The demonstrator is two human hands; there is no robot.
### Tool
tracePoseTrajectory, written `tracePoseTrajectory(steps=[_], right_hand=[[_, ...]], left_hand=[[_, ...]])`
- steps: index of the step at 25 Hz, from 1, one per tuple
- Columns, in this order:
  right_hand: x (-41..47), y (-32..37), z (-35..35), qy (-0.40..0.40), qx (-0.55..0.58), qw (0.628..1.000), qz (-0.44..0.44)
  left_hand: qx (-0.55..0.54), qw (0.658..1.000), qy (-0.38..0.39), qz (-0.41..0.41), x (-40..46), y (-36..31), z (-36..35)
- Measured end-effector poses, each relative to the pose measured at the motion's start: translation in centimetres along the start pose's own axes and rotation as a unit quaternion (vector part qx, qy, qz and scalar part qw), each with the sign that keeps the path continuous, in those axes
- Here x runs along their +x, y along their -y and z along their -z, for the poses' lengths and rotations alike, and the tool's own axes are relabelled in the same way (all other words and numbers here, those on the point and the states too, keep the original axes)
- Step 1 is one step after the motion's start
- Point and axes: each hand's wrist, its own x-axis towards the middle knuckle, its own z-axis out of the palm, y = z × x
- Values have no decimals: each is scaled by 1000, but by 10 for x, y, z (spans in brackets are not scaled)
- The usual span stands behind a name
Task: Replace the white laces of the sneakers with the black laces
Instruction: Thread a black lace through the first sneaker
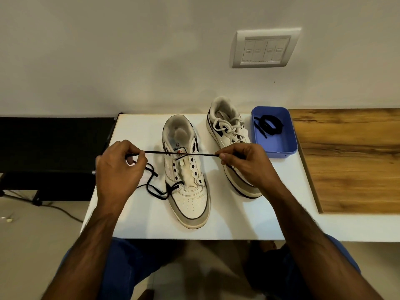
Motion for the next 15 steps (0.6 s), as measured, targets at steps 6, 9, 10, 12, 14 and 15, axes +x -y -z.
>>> tracePoseTrajectory(steps=[6, 9, 10, 12, 14, 15], right_hand=[[1, 0, 1, 2, -14, 1000, 5], [-1, 1, 2, -43, 4, 999, -5], [-1, 1, 0, -51, 5, 999, -3], [-2, 4, -8, -25, 6, 1000, 13], [-4, 9, -19, 51, 11, 998, 36], [-5, 10, -24, 82, 17, 995, 47]], left_hand=[[123, 986, -14, 110, 3, 6, 6], [158, 980, -1, 119, 3, 7, 5], [145, 985, 3, 97, 1, 3, 3], [53, 998, 26, -16, -4, -14, -2], [-96, 982, 97, -134, -12, -35, -12], [-153, 965, 144, -155, -18, -44, -18]])
